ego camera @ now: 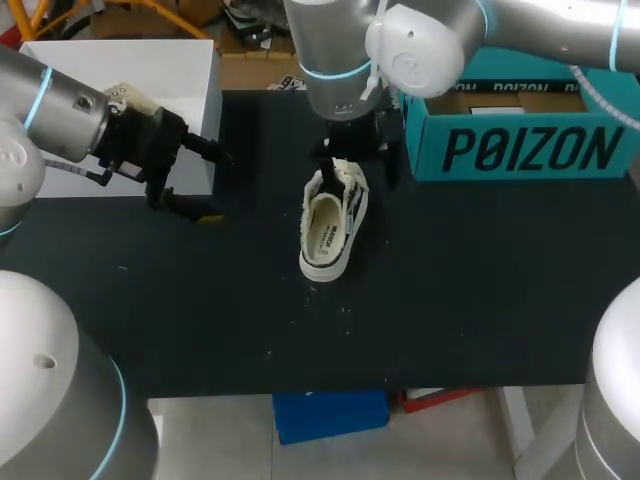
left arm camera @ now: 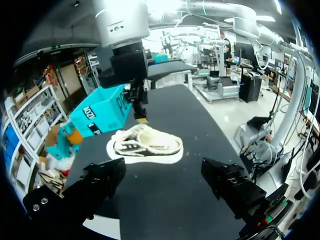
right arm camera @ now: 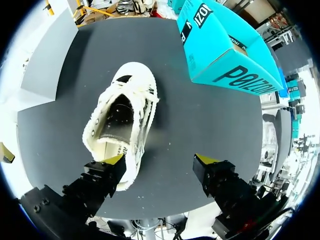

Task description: Take the shoe out of the shoebox, open the shoe tongue, remove and reinsert the insole, then place the shoe into the shoebox

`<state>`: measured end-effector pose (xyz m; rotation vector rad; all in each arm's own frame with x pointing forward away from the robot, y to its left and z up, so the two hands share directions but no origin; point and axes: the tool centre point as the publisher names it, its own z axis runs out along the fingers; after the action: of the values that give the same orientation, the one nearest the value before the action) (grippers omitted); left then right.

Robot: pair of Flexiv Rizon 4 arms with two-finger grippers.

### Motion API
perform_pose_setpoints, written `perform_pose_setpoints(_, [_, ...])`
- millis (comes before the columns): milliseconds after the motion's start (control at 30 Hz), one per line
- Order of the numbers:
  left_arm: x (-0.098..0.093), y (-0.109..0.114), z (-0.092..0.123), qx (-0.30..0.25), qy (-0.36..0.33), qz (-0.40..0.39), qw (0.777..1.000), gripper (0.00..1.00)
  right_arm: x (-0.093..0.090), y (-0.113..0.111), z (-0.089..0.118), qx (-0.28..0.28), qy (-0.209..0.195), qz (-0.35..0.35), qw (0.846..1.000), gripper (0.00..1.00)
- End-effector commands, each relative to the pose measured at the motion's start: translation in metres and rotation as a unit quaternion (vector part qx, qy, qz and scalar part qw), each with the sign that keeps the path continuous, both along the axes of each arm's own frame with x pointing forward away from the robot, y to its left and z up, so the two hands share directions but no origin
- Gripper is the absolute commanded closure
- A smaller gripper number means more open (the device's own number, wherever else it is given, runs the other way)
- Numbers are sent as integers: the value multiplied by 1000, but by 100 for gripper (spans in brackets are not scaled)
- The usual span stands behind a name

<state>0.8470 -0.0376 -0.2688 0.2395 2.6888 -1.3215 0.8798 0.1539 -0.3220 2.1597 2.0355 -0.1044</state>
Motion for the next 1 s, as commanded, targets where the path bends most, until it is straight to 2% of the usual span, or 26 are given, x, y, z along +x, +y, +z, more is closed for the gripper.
perform_pose_setpoints(33, [-1, 0, -1, 1, -1, 1, 1000, 0, 2, -2, -10, 10, 2, -1, 1000, 54])
perform_pose_setpoints(100, [-1, 0, -1, 1, -1, 1, 1000, 0, 5, -1, -14, 15, 2, -1, 1000, 59])
perform_pose_setpoints(167, [-1, 0, -1, 1, -1, 1, 1000, 0, 8, 0, -18, 18, 3, -1, 1000, 56])
perform_pose_setpoints(233, [-1, 0, -1, 1, -1, 1, 1000, 0, 11, 2, -21, 20, 4, -1, 1000, 58])
perform_pose_setpoints(533, [-1, 0, -1, 1, -1, 1, 1000, 0, 20, 8, -27, 28, 8, 2, 1000, 55])
perform_pose_setpoints(633, [-1, 0, -1, 1, -1, 1, 1000, 0, 21, 7, -23, 27, 6, 2, 1000, 51])
perform_pose_setpoints(800, [-1, 0, -1, 1, -1, 1, 1000, 0, 21, 5, -11, 19, -5, 4, 1000, 55])
perform_pose_setpoints(1000, [-1, 0, -1, 1, -1, 1, 1000, 0, 22, 6, -1, 14, -14, 5, 1000, 54])
